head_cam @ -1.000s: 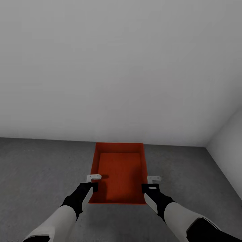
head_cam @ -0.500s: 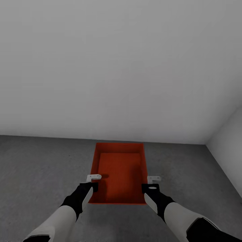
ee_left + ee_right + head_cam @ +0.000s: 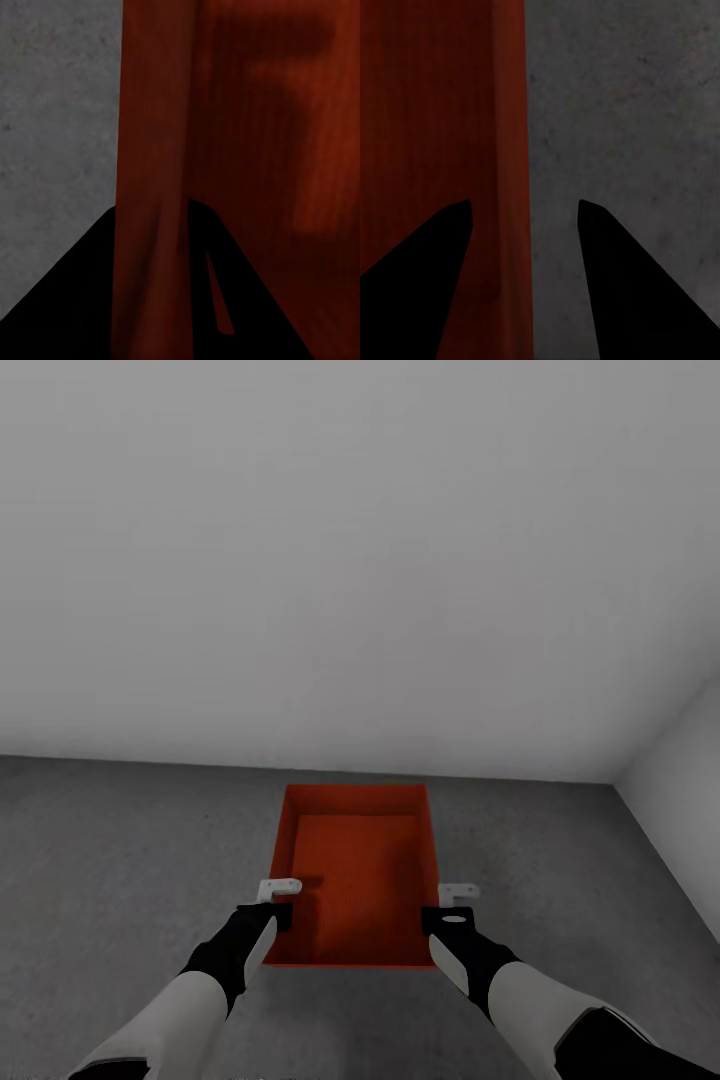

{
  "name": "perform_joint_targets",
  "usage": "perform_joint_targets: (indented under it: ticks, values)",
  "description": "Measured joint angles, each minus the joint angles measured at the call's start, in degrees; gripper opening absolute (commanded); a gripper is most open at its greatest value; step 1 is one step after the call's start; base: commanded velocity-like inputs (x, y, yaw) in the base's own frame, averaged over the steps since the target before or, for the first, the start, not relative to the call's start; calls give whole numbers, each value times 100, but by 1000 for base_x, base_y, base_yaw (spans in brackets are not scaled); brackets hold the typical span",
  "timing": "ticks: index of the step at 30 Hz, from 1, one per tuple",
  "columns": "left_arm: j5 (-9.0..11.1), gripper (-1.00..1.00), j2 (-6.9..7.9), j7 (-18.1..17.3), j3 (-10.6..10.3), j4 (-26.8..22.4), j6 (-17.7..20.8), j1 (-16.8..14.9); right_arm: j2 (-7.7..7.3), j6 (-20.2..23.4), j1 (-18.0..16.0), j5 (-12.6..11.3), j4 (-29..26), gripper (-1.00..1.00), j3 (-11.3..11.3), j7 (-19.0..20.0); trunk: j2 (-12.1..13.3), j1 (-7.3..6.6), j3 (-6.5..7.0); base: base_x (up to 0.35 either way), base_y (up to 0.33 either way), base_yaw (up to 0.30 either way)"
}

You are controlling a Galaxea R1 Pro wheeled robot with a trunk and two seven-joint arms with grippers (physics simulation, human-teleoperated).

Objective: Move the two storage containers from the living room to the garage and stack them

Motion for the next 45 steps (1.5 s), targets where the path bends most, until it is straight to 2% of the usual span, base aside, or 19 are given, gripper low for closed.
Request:
perform_joint_targets:
  ticks: [45]
  values:
    - [7,-100,2,0,-2,-5,-5,0,0,-1,0,14,-9,-100,-7,-1,0,0,-418,0,0,0]
